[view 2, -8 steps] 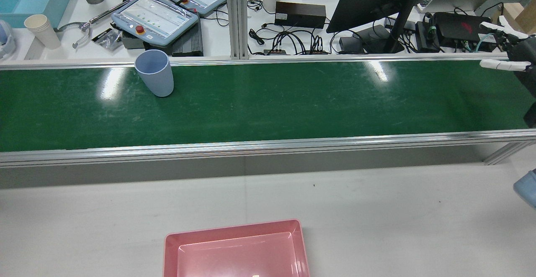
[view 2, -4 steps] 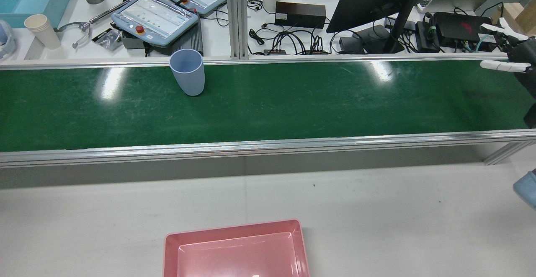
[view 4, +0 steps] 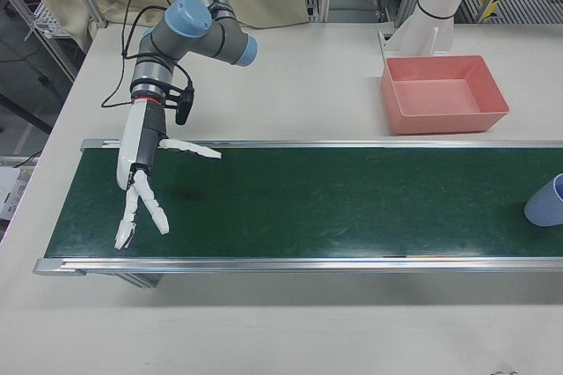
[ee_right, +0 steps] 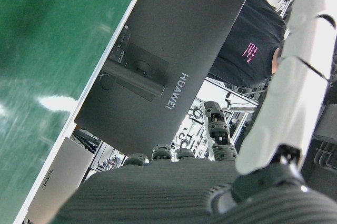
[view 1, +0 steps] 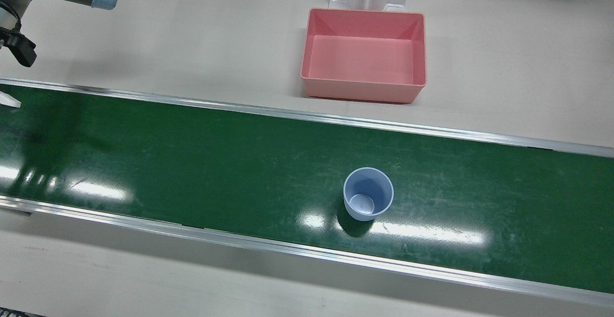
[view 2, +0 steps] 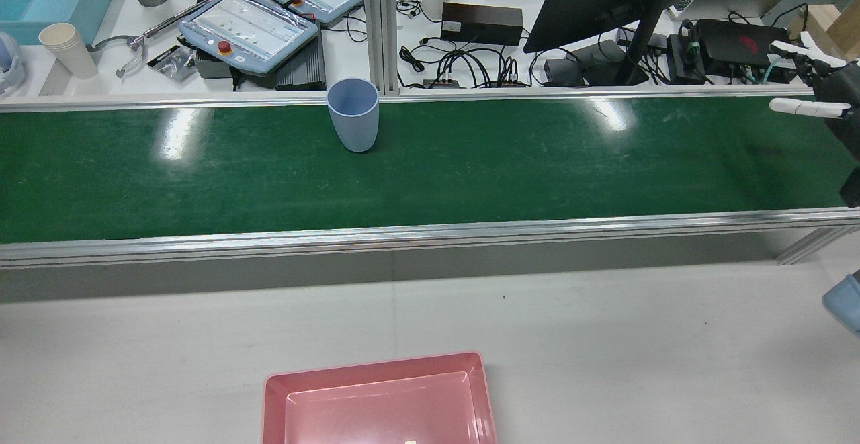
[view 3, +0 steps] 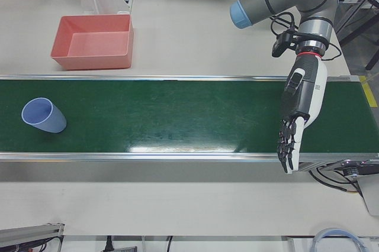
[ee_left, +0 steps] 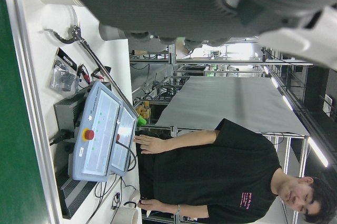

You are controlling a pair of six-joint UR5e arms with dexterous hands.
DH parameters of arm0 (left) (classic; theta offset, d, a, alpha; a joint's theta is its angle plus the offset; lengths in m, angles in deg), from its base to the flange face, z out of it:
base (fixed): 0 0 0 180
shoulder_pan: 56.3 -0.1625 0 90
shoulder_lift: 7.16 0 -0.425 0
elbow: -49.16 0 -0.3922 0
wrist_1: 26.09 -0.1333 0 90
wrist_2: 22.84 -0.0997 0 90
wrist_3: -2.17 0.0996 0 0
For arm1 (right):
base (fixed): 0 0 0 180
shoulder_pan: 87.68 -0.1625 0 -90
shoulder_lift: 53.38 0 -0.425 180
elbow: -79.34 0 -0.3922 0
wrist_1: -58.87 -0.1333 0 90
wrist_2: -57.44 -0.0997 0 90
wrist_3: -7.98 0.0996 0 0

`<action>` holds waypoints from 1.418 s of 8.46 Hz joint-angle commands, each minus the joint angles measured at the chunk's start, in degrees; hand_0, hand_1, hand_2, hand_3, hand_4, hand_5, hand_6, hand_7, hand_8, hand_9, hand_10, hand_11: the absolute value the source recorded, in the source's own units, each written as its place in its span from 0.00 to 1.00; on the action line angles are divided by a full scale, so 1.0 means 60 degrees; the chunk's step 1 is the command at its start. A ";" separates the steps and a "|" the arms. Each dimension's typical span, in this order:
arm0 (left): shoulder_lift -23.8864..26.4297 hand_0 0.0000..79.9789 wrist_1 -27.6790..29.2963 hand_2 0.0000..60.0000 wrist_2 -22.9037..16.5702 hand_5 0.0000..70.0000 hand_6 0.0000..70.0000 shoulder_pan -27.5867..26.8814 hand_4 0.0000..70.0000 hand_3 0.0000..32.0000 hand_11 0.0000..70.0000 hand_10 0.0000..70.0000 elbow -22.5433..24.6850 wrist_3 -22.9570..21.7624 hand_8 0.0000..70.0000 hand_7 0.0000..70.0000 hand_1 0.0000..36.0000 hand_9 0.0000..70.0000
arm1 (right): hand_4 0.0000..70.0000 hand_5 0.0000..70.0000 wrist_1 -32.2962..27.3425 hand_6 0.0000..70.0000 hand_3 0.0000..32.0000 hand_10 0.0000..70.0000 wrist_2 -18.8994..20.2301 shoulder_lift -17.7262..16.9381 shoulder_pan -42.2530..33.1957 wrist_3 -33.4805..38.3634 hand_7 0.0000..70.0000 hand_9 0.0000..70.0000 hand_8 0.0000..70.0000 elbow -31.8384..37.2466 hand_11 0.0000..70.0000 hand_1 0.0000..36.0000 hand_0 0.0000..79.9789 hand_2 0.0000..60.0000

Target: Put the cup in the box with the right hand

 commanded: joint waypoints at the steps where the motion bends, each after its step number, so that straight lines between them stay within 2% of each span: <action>1: 0.0000 0.00 0.0000 0.00 0.0000 0.00 0.00 0.0010 0.00 0.00 0.00 0.00 0.0000 0.0000 0.00 0.00 0.00 0.00 | 0.00 0.08 0.0000 0.02 0.00 0.00 -0.0008 0.0059 0.0016 0.0000 0.00 0.04 0.06 0.0121 0.00 0.49 0.60 0.15; 4: 0.0000 0.00 0.0000 0.00 0.0000 0.00 0.00 -0.0004 0.00 0.00 0.00 0.00 0.0000 0.0000 0.00 0.00 0.00 0.00 | 0.00 0.08 -0.0189 0.01 0.00 0.00 0.0006 0.0263 0.0001 0.0029 0.00 0.05 0.06 0.0311 0.00 0.47 0.59 0.15; 7: 0.0000 0.00 0.0000 0.00 0.0000 0.00 0.00 -0.0004 0.00 0.00 0.00 0.00 0.0000 0.0000 0.00 0.00 0.00 0.00 | 0.00 0.07 -0.1696 0.02 0.00 0.00 0.0035 0.0425 0.0030 0.0059 0.00 0.06 0.06 0.1337 0.00 0.44 0.58 0.17; 12: 0.0000 0.00 0.0000 0.00 0.0000 0.00 0.00 -0.0004 0.00 0.00 0.00 0.00 0.0015 0.0000 0.00 0.00 0.00 0.00 | 0.00 0.07 -0.1714 0.02 0.00 0.00 0.0050 0.0615 0.0104 0.0044 0.00 0.05 0.06 0.1324 0.00 0.43 0.58 0.19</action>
